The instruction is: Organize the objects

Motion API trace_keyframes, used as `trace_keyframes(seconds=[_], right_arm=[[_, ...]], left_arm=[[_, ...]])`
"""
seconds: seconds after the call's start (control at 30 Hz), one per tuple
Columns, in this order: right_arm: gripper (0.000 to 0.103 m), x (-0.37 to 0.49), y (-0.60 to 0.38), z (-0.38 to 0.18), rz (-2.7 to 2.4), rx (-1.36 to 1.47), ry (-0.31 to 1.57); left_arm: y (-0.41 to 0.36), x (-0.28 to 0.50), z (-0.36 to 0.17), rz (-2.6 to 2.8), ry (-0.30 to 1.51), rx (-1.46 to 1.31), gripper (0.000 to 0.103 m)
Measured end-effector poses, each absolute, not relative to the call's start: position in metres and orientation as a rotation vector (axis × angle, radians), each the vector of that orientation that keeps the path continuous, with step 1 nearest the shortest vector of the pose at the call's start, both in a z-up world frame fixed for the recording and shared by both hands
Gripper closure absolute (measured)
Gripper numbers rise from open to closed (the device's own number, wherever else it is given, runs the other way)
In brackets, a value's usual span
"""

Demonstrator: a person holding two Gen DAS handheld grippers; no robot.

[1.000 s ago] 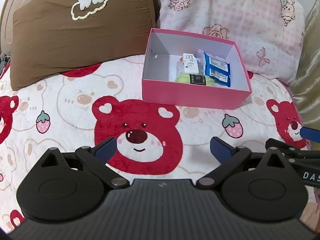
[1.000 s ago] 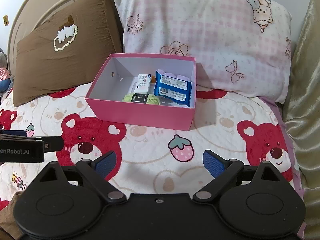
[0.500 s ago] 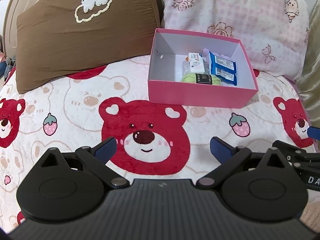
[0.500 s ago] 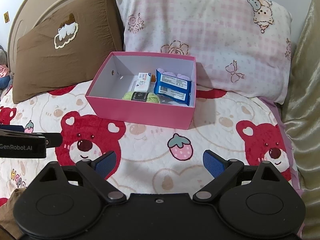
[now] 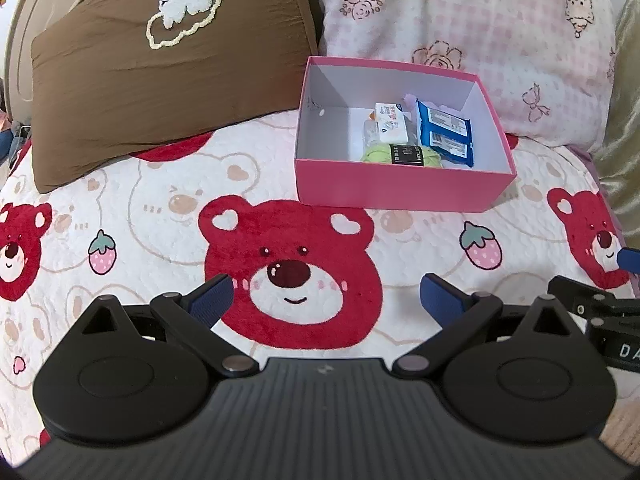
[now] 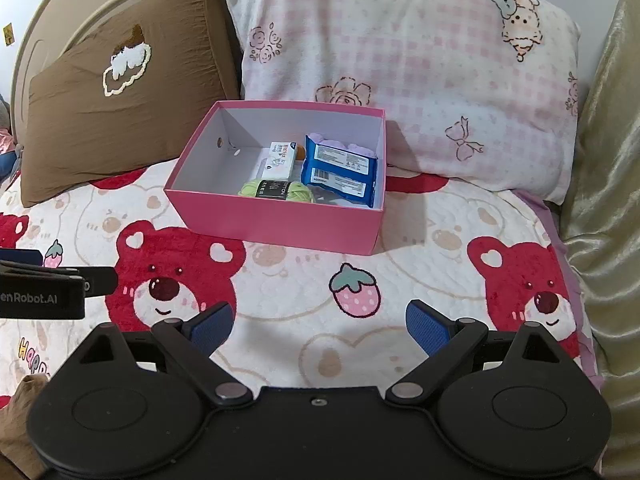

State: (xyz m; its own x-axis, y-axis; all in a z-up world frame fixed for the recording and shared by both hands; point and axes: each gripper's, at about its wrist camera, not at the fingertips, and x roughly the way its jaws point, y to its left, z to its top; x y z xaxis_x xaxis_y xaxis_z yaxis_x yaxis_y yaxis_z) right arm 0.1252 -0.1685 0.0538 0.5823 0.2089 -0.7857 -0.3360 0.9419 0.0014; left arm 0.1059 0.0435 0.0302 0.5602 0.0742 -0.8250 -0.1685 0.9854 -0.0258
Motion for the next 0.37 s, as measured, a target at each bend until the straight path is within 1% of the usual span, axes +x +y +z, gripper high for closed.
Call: trace_keyframes(seconds=[0.37], right_arm=[[0.008, 0.1224, -0.1652, 0.0543, 0.326, -0.174, 0.892]], left_arm=[[0.0450, 0.1045, 0.0302, 0.136, 0.977, -0.109, 0.002]])
